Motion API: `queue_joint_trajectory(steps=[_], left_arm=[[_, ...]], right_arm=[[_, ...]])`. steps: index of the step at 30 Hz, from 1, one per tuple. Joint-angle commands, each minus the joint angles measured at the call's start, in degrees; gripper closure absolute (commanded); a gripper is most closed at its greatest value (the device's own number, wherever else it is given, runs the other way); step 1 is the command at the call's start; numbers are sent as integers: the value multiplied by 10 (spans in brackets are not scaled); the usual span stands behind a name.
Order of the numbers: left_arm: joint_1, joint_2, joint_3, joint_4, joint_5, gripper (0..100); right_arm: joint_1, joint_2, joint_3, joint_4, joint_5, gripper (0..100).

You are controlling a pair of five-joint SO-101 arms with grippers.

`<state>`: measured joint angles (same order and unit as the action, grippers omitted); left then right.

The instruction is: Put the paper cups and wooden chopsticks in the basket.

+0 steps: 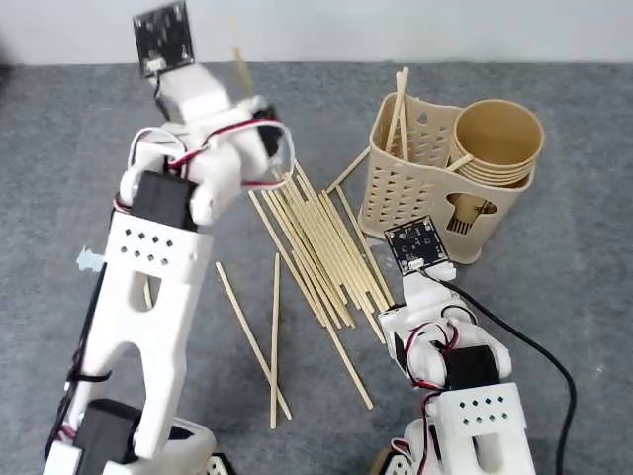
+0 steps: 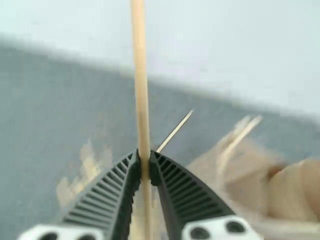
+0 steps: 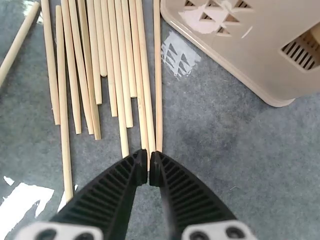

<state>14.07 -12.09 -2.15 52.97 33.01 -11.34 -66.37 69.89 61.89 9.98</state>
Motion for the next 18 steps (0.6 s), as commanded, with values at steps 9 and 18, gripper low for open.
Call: queue_joint_trajectory(steps=[9, 18], left_arm=[[73, 37, -29, -309, 6, 989], [116, 128, -29, -439, -12, 988]], right_arm=[[0, -8, -2, -12, 7, 965], [0, -7, -2, -12, 7, 965]])
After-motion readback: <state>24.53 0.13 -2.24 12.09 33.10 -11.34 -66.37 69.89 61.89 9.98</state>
